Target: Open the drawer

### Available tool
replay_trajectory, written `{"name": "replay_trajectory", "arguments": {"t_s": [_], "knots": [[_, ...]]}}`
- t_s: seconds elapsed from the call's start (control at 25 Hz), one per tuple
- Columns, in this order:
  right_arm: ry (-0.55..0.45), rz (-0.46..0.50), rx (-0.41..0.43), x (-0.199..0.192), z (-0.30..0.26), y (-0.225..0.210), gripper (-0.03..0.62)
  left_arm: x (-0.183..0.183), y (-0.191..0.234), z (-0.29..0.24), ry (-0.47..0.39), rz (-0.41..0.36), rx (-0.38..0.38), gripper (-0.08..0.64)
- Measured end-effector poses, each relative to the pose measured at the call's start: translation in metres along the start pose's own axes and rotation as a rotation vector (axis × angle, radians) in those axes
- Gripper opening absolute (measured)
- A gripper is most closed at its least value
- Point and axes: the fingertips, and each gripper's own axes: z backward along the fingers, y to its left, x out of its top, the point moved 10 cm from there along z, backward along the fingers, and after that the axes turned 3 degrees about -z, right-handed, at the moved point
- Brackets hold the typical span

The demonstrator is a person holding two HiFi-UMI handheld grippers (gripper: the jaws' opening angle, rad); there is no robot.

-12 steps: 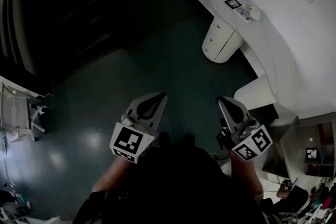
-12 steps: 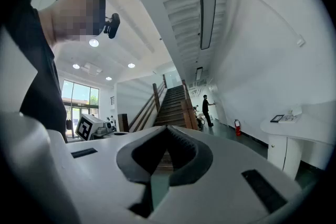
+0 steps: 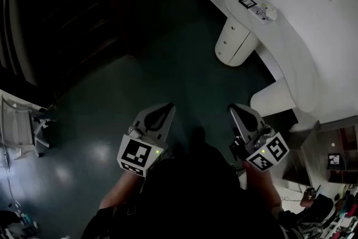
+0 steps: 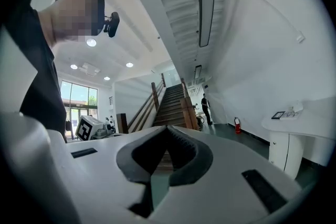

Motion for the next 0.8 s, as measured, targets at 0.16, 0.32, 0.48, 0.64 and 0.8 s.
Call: {"name": "replay_trajectory", "arguments": {"t_s": [0.16,0.32,0.48,0.64,0.8], "knots": [[-0.004,0.014,0.015,0.005,-0.013,-0.017,0.015,-0.004,0.01,-0.02,0.014,0.017,0.0,0.014],[-0.009,-0.007,0.011,0.005,-0.025,-0.051,0.015,-0.004,0.022,-0.052,0.033,0.029,-0.002,0.014],[-0.022,-0.033,-0.002,0.014,-0.042,-0.1,0.015,0.004,0.038,-0.098,0.047,0.04,-0.013,0.014],[-0.031,-0.044,-0.002,0.027,-0.063,-0.154,0.015,0.012,0.055,-0.15,0.082,0.042,-0.036,0.014],[-0.027,-0.063,-0.009,0.037,-0.085,-0.204,0.015,0.027,0.076,-0.2,0.079,0.046,-0.026,0.014]]}}
